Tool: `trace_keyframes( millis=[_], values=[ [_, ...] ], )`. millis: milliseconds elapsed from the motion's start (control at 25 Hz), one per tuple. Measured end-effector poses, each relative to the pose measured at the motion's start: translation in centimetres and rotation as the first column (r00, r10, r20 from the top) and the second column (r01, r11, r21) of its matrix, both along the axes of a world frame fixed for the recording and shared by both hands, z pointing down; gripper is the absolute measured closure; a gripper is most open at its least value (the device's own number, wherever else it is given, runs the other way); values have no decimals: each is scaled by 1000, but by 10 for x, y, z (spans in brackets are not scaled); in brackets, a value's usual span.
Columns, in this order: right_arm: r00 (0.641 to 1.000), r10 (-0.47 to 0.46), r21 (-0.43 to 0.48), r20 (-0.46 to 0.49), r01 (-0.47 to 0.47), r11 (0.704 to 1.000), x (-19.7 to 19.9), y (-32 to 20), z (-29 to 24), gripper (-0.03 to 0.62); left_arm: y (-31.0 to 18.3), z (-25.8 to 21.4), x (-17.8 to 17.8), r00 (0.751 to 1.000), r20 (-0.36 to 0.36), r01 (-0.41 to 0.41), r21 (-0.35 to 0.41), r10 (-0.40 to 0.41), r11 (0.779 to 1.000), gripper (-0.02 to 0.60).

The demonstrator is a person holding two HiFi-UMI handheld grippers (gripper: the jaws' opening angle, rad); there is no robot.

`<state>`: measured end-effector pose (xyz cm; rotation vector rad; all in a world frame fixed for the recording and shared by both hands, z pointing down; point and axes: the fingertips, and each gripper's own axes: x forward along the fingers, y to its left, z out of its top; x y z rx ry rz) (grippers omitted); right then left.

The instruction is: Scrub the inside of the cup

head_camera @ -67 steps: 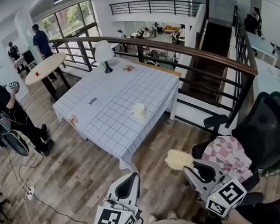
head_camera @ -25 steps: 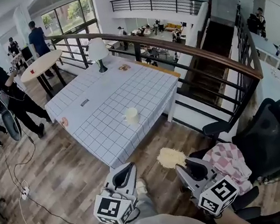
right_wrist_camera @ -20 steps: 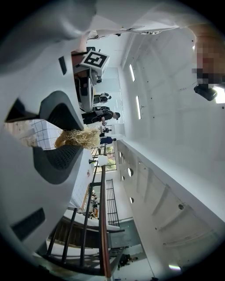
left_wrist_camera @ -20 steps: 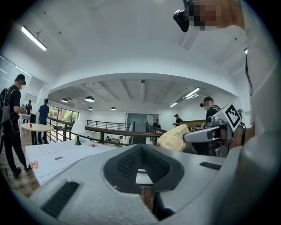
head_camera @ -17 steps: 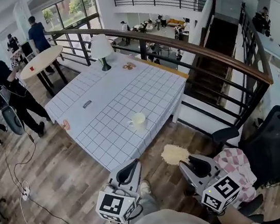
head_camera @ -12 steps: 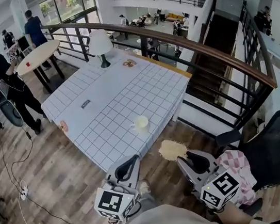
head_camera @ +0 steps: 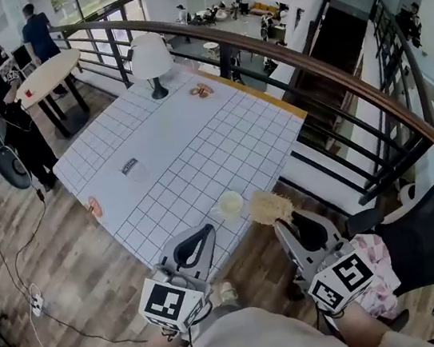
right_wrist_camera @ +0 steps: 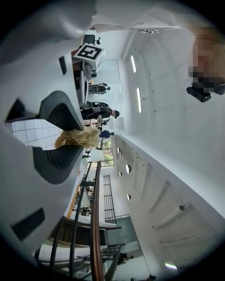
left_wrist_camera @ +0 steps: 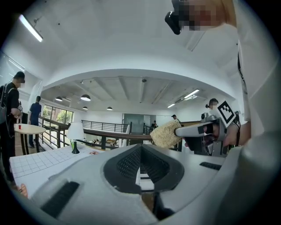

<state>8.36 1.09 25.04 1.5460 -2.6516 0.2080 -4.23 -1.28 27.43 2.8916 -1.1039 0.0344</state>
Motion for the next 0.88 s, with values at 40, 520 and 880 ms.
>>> trace_keyframes(
  millis=[40,520,880],
  values=[
    [1000,10,3,3,-10,1000,-1,-7,-1,496,-6,-1,-1,1000,-6,-10,4,10,1000,568],
    [999,51,-44,-3,-51,998,-33,-47,18,496,-42,20,-37,999,-16,-51,-38,50,998,568],
    [1000,18,-106,-14,-20,994,-20,-75,35,496,-58,28,-31,999,32,12,-34,-11,999,568]
  ],
)
